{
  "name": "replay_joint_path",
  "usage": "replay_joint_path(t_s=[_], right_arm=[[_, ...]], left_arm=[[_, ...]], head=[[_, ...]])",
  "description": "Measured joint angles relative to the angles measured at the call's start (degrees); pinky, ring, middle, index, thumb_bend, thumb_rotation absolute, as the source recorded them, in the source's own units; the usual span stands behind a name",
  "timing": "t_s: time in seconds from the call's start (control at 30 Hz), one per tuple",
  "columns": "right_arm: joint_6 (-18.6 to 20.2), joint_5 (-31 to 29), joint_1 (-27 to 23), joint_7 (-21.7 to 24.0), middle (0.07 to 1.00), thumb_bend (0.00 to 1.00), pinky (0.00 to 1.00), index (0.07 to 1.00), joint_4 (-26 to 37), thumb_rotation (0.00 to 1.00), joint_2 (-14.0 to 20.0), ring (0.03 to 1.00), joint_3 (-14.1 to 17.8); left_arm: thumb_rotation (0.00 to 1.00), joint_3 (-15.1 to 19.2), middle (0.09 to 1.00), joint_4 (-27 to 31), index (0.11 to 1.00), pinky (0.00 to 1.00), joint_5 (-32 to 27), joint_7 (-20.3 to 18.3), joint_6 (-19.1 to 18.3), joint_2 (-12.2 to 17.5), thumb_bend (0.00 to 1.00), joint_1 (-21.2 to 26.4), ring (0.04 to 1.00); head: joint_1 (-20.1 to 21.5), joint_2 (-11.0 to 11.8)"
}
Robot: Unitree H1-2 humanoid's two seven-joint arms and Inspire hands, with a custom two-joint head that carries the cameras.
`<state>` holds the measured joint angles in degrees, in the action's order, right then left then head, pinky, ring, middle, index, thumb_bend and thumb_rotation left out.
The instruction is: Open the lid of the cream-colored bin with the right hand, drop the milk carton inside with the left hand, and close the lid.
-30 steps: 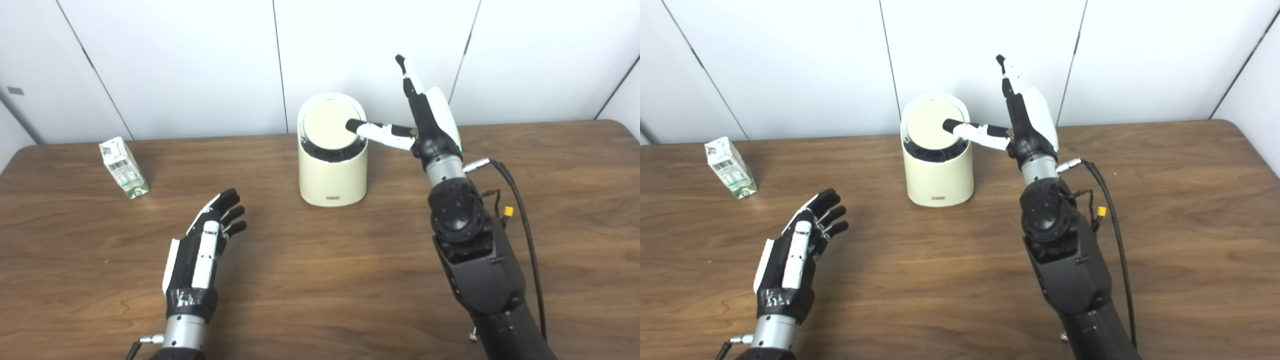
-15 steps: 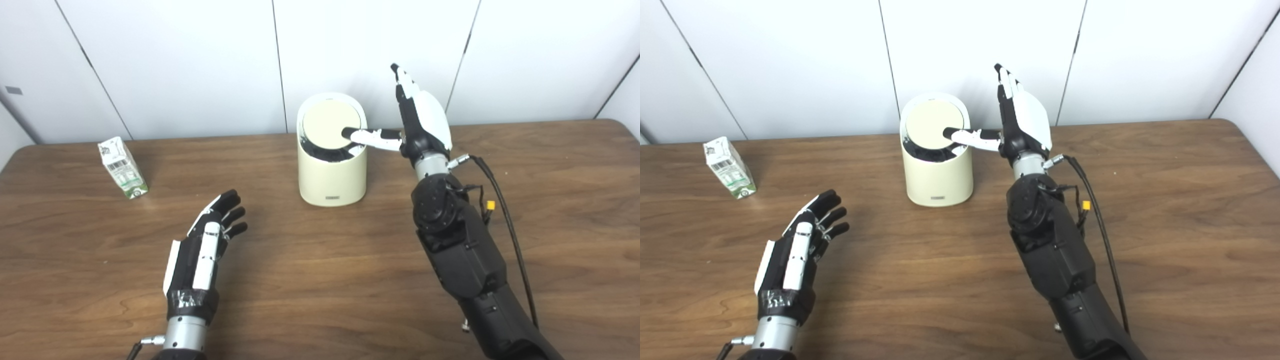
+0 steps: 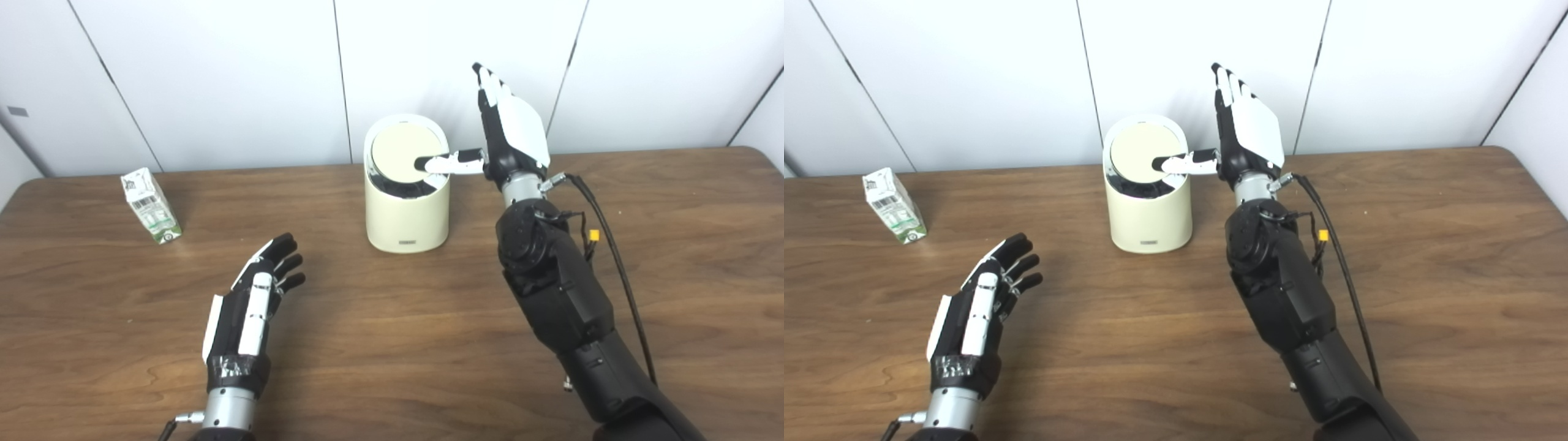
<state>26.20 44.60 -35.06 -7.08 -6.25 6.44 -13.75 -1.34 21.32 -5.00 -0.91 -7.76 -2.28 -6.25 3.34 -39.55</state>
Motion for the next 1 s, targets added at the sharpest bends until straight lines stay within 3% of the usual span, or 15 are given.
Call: replay_joint_path(t_s=[0.43,0.67,0.77,0.8,0.83,0.93,1.0], right_arm=[[-0.9,8.7,-0.8,-0.3,1.000,0.99,1.00,1.000,1.5,0.16,2.7,1.000,-5.8],[-1.7,10.8,-0.7,-0.7,1.000,0.98,1.00,1.000,1.6,0.20,3.1,1.000,-6.8],[-2.1,10.3,-0.1,-0.7,1.000,0.85,1.00,1.000,1.6,0.40,3.4,1.000,-6.3],[-2.3,9.7,0.4,-0.6,1.000,0.78,1.00,1.000,1.6,0.59,3.4,1.000,-5.9],[-2.4,8.9,1.0,-0.3,1.000,0.77,1.00,1.000,1.7,0.62,3.6,1.000,-5.5],[-3.8,5.7,3.2,1.3,1.000,0.75,1.00,1.000,2.0,0.88,4.1,1.000,-4.4],[-4.1,4.3,4.3,2.0,1.000,0.75,1.00,1.000,2.6,0.93,4.0,1.000,-3.7]], left_arm=[[0.81,-0.1,0.866,0.0,0.865,0.79,0.1,0.0,0.0,0.0,0.27,0.0,0.845],[0.81,-0.1,0.867,0.0,0.867,0.80,0.1,0.0,0.0,0.0,0.27,0.0,0.843],[0.81,-0.2,0.865,0.0,0.864,0.79,0.1,0.0,0.0,0.0,0.27,0.0,0.840],[0.80,-0.2,0.864,0.0,0.862,0.79,0.1,0.0,0.0,0.0,0.27,0.0,0.839],[0.80,-0.2,0.864,0.0,0.862,0.79,0.1,0.0,0.0,0.0,0.27,0.0,0.839],[0.80,-0.2,0.863,0.0,0.862,0.79,0.1,0.1,0.0,-0.1,0.27,0.1,0.837],[0.79,-0.2,0.863,0.0,0.862,0.78,0.1,0.1,0.0,-0.2,0.27,0.1,0.837]], head=[[0.1,-0.4],[0.1,-0.3],[0.3,0.0],[0.3,0.0],[0.3,0.0],[0.2,0.0],[0.2,0.0]])
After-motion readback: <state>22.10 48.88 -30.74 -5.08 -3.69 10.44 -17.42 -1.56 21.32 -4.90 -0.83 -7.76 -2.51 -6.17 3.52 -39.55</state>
